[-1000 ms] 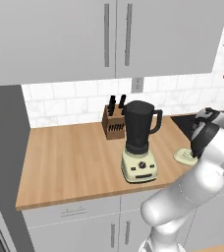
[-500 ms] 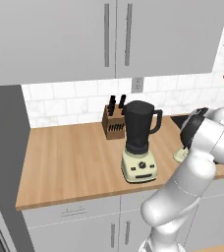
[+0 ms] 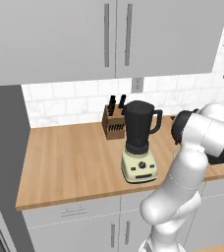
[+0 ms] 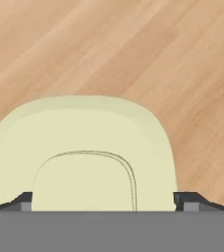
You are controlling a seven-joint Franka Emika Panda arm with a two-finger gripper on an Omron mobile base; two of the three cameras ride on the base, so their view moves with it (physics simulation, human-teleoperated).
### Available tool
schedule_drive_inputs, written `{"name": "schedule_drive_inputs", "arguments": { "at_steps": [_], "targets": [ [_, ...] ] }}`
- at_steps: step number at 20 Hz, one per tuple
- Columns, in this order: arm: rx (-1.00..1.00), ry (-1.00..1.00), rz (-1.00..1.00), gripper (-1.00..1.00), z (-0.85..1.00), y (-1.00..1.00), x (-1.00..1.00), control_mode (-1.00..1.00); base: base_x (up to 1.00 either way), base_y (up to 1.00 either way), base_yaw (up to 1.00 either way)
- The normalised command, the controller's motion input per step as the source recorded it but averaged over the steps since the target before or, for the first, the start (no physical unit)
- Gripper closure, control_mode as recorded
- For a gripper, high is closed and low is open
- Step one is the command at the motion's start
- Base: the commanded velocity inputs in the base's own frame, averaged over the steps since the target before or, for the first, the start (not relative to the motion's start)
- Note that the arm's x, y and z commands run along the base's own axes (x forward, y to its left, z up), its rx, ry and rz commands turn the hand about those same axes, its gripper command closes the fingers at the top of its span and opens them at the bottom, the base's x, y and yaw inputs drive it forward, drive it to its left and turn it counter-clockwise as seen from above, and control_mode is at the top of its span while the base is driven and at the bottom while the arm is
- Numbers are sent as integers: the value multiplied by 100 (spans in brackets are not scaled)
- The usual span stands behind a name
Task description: Close the lid blender by securely placing the lid on top.
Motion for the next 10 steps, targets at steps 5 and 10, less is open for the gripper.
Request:
{"name": "schedule_drive_inputs", "arguments": {
  "at_steps": [5,10],
  "targets": [
    [-7,-6,0,100,-45,36,-1,-100,0,0,0],
    [0,-17,0,100,-15,40,0,-100,0,0,0]
  ]
}}
